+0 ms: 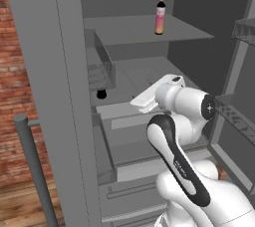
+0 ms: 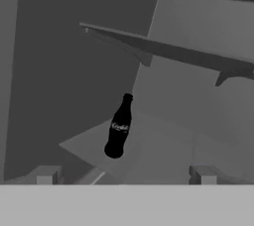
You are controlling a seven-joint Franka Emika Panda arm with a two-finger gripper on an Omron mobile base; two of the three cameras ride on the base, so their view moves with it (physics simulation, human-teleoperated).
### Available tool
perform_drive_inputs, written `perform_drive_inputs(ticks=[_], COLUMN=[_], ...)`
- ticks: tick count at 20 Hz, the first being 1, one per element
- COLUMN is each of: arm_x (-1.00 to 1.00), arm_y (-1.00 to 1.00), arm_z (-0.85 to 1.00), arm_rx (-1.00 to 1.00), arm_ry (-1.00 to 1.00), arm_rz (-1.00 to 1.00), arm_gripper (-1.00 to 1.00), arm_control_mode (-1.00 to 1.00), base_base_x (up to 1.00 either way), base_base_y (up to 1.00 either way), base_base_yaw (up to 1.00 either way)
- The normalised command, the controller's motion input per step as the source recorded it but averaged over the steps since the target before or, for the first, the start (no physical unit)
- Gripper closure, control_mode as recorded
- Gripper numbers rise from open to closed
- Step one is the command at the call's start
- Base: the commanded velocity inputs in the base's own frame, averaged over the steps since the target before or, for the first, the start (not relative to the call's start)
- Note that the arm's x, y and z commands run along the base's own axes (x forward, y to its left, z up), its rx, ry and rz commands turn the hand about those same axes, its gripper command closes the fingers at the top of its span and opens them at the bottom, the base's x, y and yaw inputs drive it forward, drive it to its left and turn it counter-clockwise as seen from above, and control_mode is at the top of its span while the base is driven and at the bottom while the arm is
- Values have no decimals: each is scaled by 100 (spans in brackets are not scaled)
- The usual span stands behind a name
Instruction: Open the fridge, grab two sodas, and place both sodas inside the bowl with ice on the dining counter.
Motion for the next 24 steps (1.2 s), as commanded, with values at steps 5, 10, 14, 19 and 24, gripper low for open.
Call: perform_drive_inputs(ticks=[5,10,14,19,24], arm_x=[14,6,20,26,45], arm_y=[6,-10,-13,0,0], arm_z=[-17,-5,-7,0,0], arm_rx=[11,13,13,0,0], arm_ry=[-1,3,8,6,7], arm_rz=[0,0,0,0,0], arm_gripper=[-100,-100,-100,-100,-100], arm_control_mode=[-100,-100,-100,-100,-100], base_base_x=[0,0,0,0,0], base_base_y=[0,0,0,0,0], base_base_yaw=[0,0,0,0,0])
